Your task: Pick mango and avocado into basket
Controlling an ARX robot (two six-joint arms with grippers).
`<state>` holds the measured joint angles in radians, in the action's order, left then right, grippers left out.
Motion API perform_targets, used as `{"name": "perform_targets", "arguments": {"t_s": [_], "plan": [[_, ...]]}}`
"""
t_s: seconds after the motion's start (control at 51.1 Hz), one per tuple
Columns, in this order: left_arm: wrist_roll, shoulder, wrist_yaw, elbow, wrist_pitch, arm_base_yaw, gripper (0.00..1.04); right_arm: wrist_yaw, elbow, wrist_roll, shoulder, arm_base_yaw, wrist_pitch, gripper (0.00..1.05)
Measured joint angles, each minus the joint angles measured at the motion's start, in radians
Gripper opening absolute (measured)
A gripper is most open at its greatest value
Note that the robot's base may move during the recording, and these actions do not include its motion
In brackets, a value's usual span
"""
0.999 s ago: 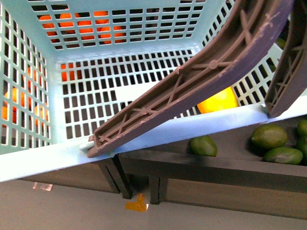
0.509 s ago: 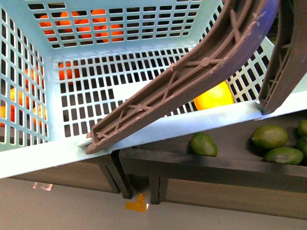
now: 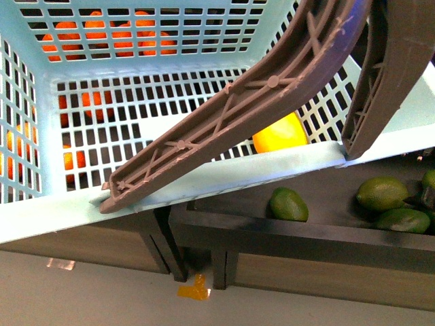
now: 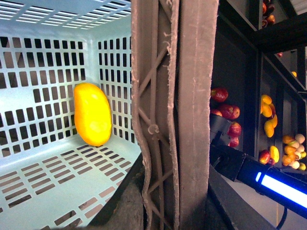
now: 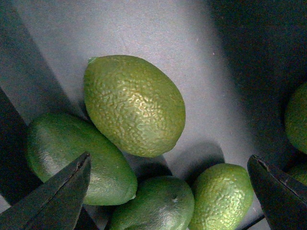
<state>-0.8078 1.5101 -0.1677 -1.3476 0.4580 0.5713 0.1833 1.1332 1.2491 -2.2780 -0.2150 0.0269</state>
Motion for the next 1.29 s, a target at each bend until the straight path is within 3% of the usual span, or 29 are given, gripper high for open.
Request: {"name": "perform_targets", "arguments": {"t_s": [0.607, 1.293], "plan": [[0.0, 0.0, -0.004, 0.0, 0.0, 0.0, 0.2, -0.001, 0.087, -0.002, -0.096, 0.037, -0.056, 0.96], [0.0, 0.0, -0.005, 0.0, 0.0, 0.0, 0.2, -0.034, 0.327, -0.051, -0.287, 0.07, -0.189, 0.96]]}}
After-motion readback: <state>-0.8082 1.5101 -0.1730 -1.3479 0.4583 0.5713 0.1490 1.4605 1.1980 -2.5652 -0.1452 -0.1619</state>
